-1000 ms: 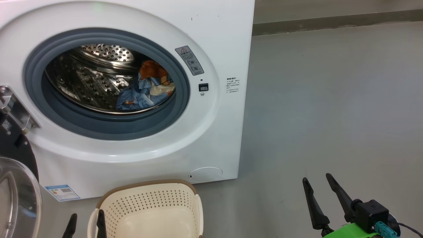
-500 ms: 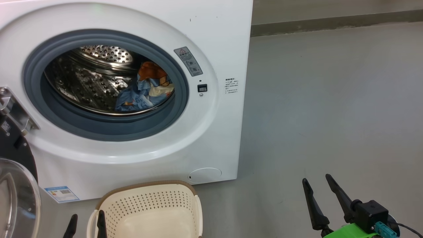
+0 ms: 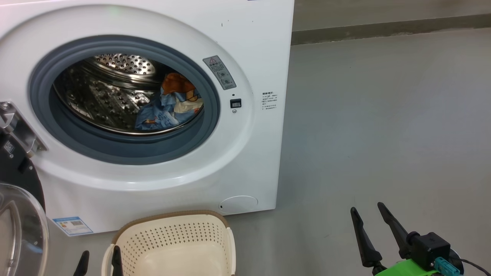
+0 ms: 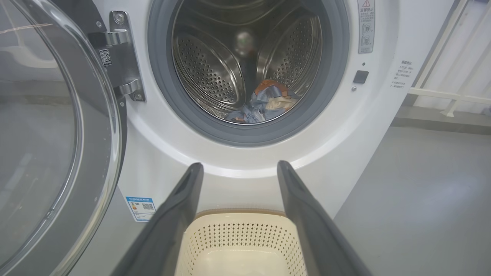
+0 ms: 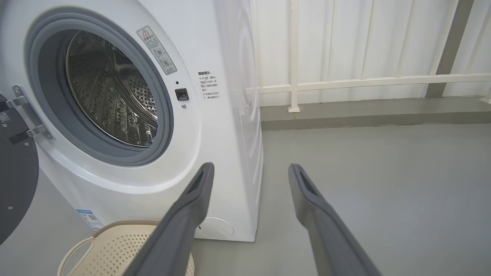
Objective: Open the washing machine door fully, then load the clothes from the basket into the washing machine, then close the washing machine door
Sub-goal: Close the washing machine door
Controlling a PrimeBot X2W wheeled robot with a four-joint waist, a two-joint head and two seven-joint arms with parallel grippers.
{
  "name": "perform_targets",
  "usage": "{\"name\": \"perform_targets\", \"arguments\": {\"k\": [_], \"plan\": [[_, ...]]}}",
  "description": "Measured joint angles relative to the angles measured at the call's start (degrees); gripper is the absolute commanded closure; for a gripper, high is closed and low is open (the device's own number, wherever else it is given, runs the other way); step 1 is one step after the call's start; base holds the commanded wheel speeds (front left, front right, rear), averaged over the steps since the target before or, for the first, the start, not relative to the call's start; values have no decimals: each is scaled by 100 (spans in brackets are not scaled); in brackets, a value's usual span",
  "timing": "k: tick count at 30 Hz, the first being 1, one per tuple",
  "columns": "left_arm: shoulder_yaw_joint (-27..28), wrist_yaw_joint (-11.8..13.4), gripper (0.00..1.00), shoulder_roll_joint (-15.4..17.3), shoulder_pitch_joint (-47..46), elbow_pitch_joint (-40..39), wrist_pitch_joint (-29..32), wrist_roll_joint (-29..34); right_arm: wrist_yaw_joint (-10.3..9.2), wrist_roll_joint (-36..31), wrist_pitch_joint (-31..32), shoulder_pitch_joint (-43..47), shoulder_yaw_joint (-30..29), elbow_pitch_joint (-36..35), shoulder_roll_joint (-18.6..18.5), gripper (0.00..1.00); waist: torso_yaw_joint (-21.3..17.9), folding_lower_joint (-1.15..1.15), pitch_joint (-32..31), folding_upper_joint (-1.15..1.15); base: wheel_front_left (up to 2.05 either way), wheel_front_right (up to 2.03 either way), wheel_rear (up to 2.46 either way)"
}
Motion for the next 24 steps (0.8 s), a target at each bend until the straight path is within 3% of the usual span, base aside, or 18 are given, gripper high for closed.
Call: {"name": "perform_targets", "arguments": {"k": [24], "plan": [[198, -112, 0, -1, -3, 76, 0, -5, 0, 1, 0, -2, 48, 33, 0, 0, -99, 0, 23, 0, 0, 0, 0]]}}
